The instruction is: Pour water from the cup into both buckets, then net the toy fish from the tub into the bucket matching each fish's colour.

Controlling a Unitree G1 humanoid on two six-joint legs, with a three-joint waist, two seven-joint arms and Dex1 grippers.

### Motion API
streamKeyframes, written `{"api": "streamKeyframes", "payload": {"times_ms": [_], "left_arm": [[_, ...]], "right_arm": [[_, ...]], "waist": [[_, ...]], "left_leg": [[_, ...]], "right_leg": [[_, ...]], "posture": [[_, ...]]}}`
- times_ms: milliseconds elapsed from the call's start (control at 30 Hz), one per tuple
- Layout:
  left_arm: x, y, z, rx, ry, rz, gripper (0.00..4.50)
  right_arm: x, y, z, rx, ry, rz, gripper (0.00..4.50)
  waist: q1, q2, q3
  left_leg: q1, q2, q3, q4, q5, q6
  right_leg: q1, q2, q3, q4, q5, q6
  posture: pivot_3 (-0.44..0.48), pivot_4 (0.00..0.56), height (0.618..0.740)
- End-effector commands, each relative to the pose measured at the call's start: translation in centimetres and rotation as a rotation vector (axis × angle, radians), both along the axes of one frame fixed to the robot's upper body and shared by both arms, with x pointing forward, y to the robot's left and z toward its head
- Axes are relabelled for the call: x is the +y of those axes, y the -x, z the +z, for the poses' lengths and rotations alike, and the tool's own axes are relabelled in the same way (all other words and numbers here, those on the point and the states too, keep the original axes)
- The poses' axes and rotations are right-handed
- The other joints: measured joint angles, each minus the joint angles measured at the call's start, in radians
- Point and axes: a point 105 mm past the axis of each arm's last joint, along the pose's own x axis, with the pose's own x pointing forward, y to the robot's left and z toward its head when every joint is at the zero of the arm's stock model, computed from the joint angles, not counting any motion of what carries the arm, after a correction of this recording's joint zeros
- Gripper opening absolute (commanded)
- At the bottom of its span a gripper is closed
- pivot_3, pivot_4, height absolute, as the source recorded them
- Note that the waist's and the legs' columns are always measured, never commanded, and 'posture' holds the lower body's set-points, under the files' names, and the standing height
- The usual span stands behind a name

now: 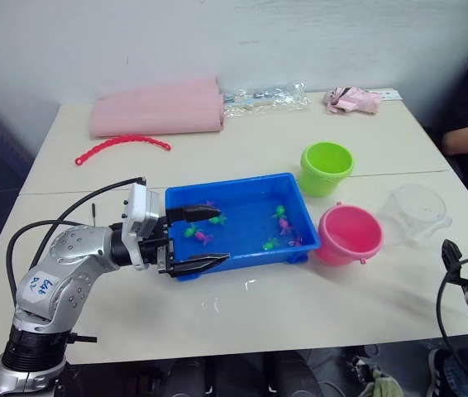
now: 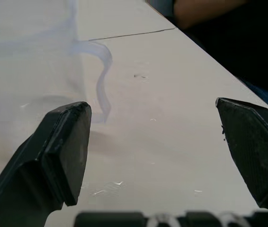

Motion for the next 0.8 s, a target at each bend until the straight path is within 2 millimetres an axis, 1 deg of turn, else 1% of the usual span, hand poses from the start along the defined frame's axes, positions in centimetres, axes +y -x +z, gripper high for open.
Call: {"api": "streamKeyframes", "payload": {"times_ms": [33,100,167,233,300,367,400,433,467,500,567,633,733,800], "left_arm": [[1.4,-0.3,0.3,-0.021,-0.020,0.025,4.50],[2.1,-0.5,0.2,-0.020,-0.033,0.041,4.50],[3.5,-1.3,0.9,-0.025,-0.010,0.117,4.50],[5.0,-2.0,1.4,-0.038,0.015,0.205,4.50],[6.1,-2.2,1.3,-0.040,0.012,0.262,4.50],[8.0,-2.1,0.7,-0.041,-0.002,0.349,4.50],[9.4,-1.9,0.4,-0.043,-0.006,0.410,4.50],[10.7,-1.7,0.3,-0.048,-0.006,0.473,4.50],[12.0,-1.4,0.2,-0.051,-0.004,0.534,4.50],[13.2,-1.1,0.0,-0.062,-0.005,0.594,4.50],[15.1,-0.3,-0.3,-0.057,0.016,0.702,4.50],[16.8,0.7,-0.9,-0.053,0.020,0.805,4.50],[20.1,3.1,-2.4,-0.017,0.034,1.002,4.50],[22.4,5.2,-4.0,0.021,0.020,1.145,4.50]], "right_arm": [[2.0,1.7,2.6,-0.057,0.008,0.134,4.45],[3.2,2.6,3.5,-0.077,0.026,0.199,4.45],[4.2,3.6,5.8,-0.114,0.090,0.268,4.45],[5.1,4.1,7.8,-0.125,0.144,0.333,4.45],[5.8,4.2,8.8,-0.113,0.186,0.382,4.45],[6.8,3.7,9.0,-0.025,0.290,0.459,4.45],[7.6,2.8,9.7,-0.014,0.342,0.507,4.45],[8.4,1.8,10.6,-0.032,0.362,0.544,4.45],[9.2,0.7,11.5,-0.058,0.375,0.570,4.45],[10.2,0.0,11.9,-0.068,0.385,0.615,4.45],[12.0,-1.1,11.8,-0.064,0.393,0.708,4.45],[13.7,-1.8,11.4,-0.054,0.390,0.797,4.45],[16.2,-2.5,10.5,-0.056,0.407,0.933,4.45],[17.4,-2.8,10.2,-0.070,0.419,1.004,4.45]], "waist": [[0.000,0.000,0.000],[0.000,0.000,0.000],[-0.001,0.000,0.000],[-0.002,0.000,0.000],[-0.002,0.000,0.000],[-0.001,-0.003,-0.001],[0.000,-0.005,-0.002],[-0.005,-0.005,-0.003],[-0.010,-0.007,-0.002],[-0.016,-0.009,-0.002],[-0.013,-0.011,-0.001],[-0.006,-0.012,-0.001],[0.003,-0.012,-0.001],[0.001,-0.014,-0.001]], "left_leg": [[0.000,0.001,0.000,0.000,0.000,0.000],[0.000,0.001,0.000,-0.001,-0.001,0.000],[0.000,0.002,0.001,0.000,-0.002,0.000],[0.001,0.002,0.002,-0.001,-0.004,0.001],[0.001,0.003,0.002,0.000,-0.005,0.001],[0.001,0.003,0.003,0.000,-0.005,0.002],[0.001,0.004,0.003,0.000,-0.006,0.001],[0.001,0.004,0.002,0.000,-0.006,0.001],[0.002,0.004,0.005,0.000,-0.009,0.002],[0.003,0.007,0.008,0.000,-0.010,0.002],[0.002,0.008,0.007,0.001,-0.011,0.003],[0.002,0.008,0.004,0.000,-0.012,0.002],[-0.001,0.008,0.004,0.000,-0.012,0.001],[-0.002,0.007,0.005,0.002,-0.014,0.003]], "right_leg": [[0.000,0.000,0.000,0.000,0.000,0.000],[0.000,0.001,0.000,-0.001,0.000,0.000],[0.000,0.001,0.000,-0.001,0.000,0.000],[0.000,0.000,0.001,-0.001,0.000,0.000],[0.000,0.000,0.001,-0.001,0.000,0.000],[0.000,0.000,0.001,-0.001,0.000,-0.001],[0.000,0.000,0.001,-0.002,0.000,-0.001],[0.000,0.001,0.000,-0.002,-0.001,-0.001],[0.000,-0.001,0.001,-0.003,-0.001,-0.001],[-0.001,-0.001,0.001,-0.004,-0.001,-0.001],[-0.001,-0.001,0.000,-0.004,0.000,-0.002],[-0.001,-0.002,0.000,-0.005,-0.001,-0.004],[-0.001,-0.002,-0.001,-0.008,-0.002,-0.004],[-0.001,-0.003,-0.001,-0.009,-0.001,-0.004]], "posture": [[0.000,0.150,0.740],[0.000,0.150,0.740],[0.000,0.150,0.740],[0.000,0.150,0.740],[0.000,0.150,0.740],[0.000,0.150,0.740],[0.000,0.150,0.740],[0.000,0.150,0.740],[0.000,0.150,0.740],[0.000,0.150,0.740],[0.000,0.150,0.740],[0.000,0.150,0.740],[0.000,0.150,0.740],[0.000,0.150,0.740]]}}
